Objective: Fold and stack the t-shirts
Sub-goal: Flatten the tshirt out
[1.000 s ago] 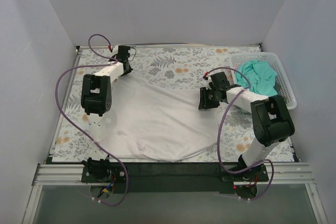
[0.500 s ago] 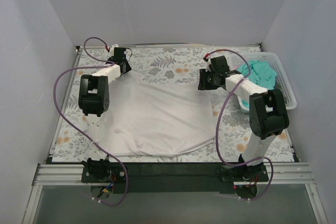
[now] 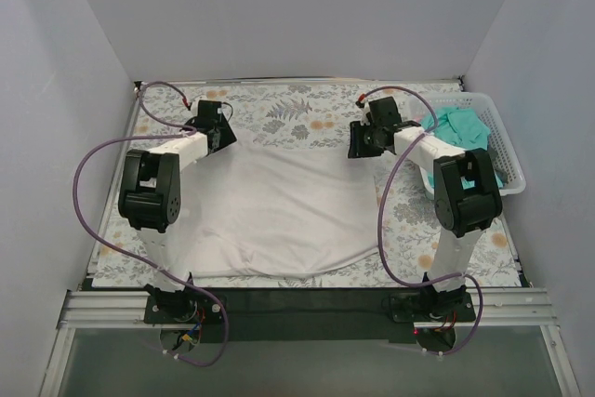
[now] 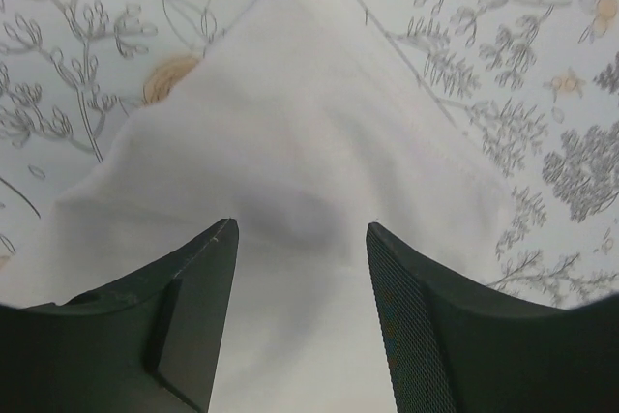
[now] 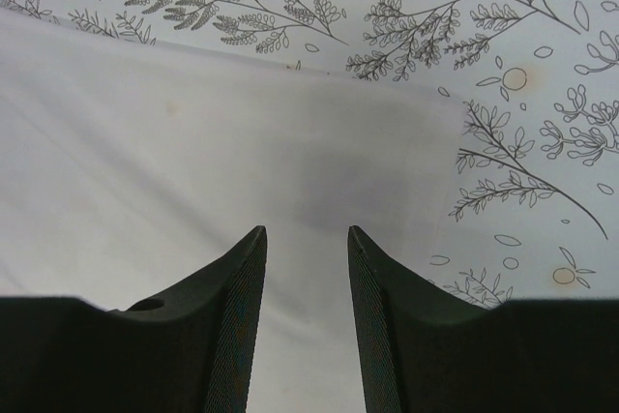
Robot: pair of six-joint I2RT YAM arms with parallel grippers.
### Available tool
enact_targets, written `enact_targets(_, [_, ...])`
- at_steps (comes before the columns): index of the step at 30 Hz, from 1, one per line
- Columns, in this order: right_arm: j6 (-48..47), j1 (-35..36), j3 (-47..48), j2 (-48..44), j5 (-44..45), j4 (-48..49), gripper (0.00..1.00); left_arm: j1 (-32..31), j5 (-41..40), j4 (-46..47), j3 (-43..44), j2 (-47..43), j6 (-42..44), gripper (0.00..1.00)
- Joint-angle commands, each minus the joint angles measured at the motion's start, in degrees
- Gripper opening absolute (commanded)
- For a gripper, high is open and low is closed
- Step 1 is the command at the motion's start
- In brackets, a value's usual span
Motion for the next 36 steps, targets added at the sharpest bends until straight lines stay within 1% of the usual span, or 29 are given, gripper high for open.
enact_targets(1, [-0.9,0.0,3.0,1.0,-0.1,1.0,0.40,-1.6,-0.4,-1.7,-4.1,-3.3,-1.7,0.52])
enact_targets(5, [-0.9,0.0,3.2,2.4,-0.3,1.0,0.40,-2.2,-0.7,-3.5,-6.9,-4.1,-2.5,0.52])
enact_targets(9, [-0.8,0.0,2.8,2.9,-0.5,1.0,0.40,-3.3,-0.7,-7.8,-8.8,-5.0,-4.0,0.50])
enact_targets(14, [-0.8,0.0,2.3,2.6,-0.5,1.0,0.40,-5.6,-0.3,-13.0,-13.3,-9.3,-6.8,0.47])
enact_targets(16, [-1.2,0.0,2.3,2.4,-0.6,1.0,0.40,-5.8,-1.1,-14.2,-14.6,-11.1,-6.9,0.47])
enact_targets(17, [-1.5,0.0,2.4,2.4,-0.6,1.0,0.40,-5.8,-2.7,-14.2,-15.3,-12.9,-6.9,0.47])
enact_targets(19, [-1.7,0.0,2.8,3.1,-0.6,1.0,0.40,-5.8,-4.9,-13.5,-14.4,-13.7,-5.8,0.48])
enact_targets(21, [-1.9,0.0,3.6,3.7,-0.8,1.0,0.40,-5.8,-7.6,-13.0,-11.1,-12.8,-4.2,0.50])
enact_targets(26, [-2.0,0.0,5.1,5.1,0.3,1.1,0.39,-5.8,-10.6,-11.6,-3.4,-6.8,-2.8,0.52])
enact_targets(30, [-2.2,0.0,5.6,6.4,1.1,1.1,0.39,-5.8,-11.1,-10.9,-0.2,-2.2,-1.9,0.52])
enact_targets(36, [-2.2,-0.2,5.9,8.5,1.4,1.1,0.39,-5.8,-10.9,-10.6,2.5,2.1,-1.5,0.52])
